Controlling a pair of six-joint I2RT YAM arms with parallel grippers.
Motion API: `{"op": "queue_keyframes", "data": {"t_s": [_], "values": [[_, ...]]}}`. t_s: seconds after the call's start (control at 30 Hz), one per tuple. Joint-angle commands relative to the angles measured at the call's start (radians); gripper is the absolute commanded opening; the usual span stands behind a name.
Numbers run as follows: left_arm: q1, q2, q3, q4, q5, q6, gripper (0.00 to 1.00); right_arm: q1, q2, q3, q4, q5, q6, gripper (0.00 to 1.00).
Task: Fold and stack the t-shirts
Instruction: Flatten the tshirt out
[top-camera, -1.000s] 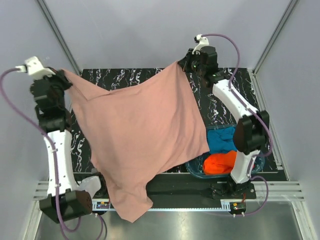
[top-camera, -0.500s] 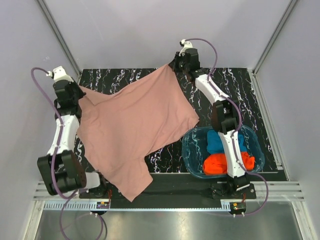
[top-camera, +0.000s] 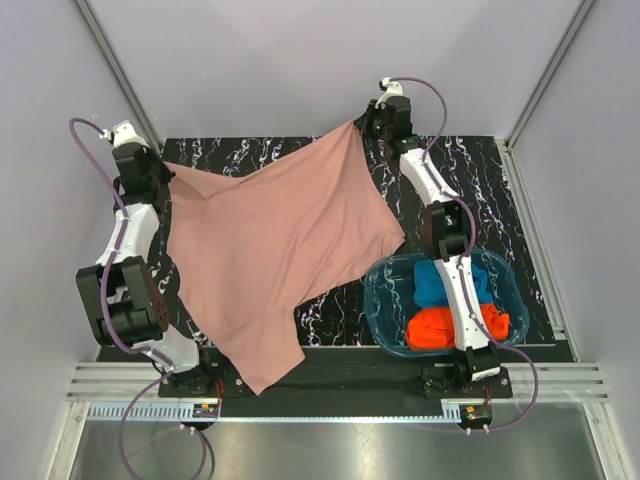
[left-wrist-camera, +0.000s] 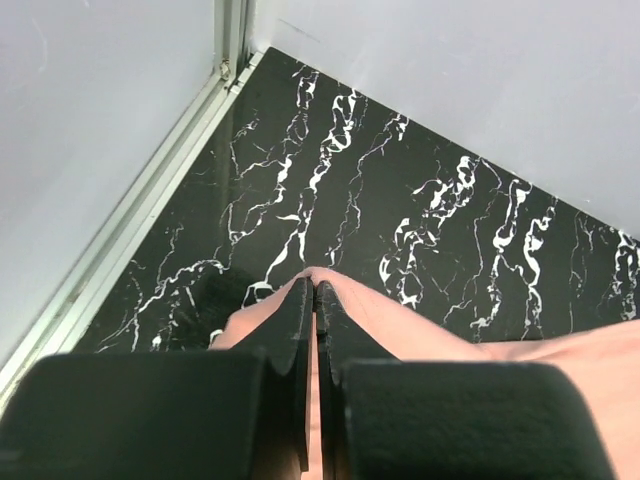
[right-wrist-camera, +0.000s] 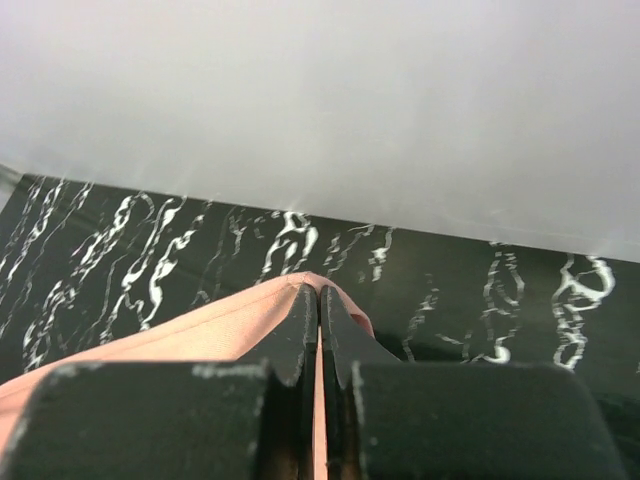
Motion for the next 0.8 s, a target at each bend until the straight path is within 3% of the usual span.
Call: {"op": "queue_keyframes", "data": {"t_s": [0.0, 0.33, 0.6, 0.77], "values": [[-0.001, 0.008, 0.072, 0.071, 0.015, -0.023, 0.0, -0.015, 0.025, 0.078, 0.06, 0.025, 0.015, 0.0], [-0.007, 0.046, 0.158, 0.0, 0.065, -0.057, 0.0, -0.023, 0.038, 0.095, 0.042, 0.025, 0.05, 0.0], [-0.029, -0.007, 0.164, -0.217, 0.074, -0.216, 0.0, -0.023, -0.051, 0.03, -0.094, -0.029, 0.081, 0.0], [-0.05, -0.099, 0.068, -0.274, 0.116, -0.324, 0.0, -0.023, -0.135, -0.029, -0.25, -0.082, 0.101, 0.0]]}}
